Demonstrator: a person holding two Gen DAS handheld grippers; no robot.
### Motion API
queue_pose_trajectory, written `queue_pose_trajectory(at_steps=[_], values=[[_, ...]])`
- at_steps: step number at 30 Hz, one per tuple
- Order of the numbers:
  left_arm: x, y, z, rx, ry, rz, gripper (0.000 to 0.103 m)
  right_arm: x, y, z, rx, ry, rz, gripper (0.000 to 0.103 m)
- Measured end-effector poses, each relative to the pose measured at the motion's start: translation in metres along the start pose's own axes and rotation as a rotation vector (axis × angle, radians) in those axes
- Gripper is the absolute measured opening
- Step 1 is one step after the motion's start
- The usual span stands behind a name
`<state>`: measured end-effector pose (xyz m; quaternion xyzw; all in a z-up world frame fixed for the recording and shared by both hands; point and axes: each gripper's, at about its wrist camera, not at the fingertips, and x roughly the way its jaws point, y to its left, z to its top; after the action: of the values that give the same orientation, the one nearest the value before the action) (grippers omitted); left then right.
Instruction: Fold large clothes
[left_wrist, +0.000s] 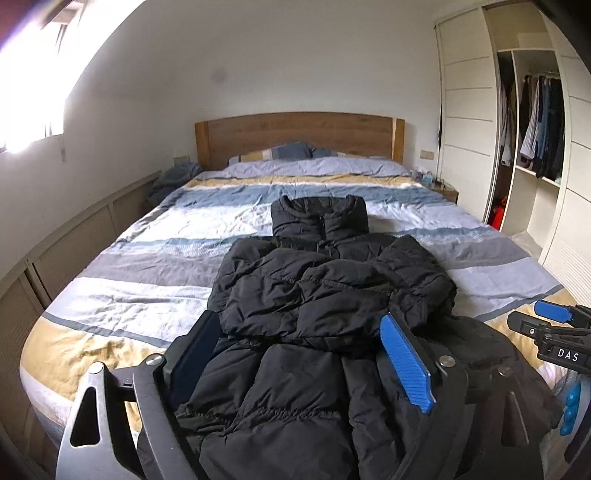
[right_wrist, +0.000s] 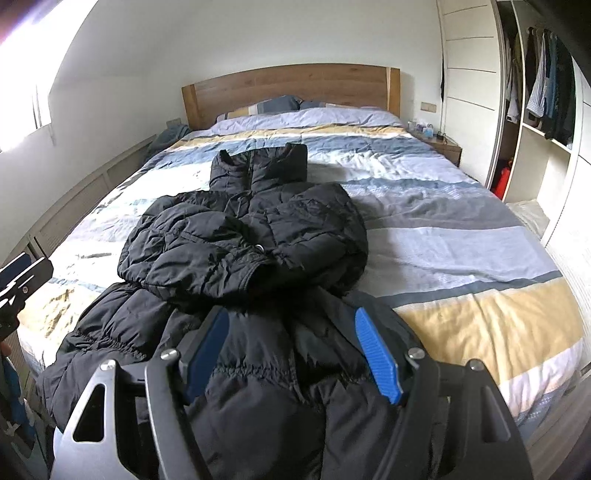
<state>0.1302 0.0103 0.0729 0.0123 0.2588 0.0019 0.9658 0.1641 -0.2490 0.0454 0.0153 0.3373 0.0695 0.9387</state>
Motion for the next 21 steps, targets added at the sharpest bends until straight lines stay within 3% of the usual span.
queue_pose_trajectory(at_steps=[6, 21], values=[[-0.009, -0.001, -0.001, 0.001, -0.022, 0.002, 0.098, -0.012, -0.006, 0.0, 0.015, -0.03, 0.013, 0.08], [0.001, -0.009, 0.01, 0.029, -0.022, 0.043, 0.101, 0.006, -0.022, 0.003, 0.049, -0.033, 0.017, 0.082]])
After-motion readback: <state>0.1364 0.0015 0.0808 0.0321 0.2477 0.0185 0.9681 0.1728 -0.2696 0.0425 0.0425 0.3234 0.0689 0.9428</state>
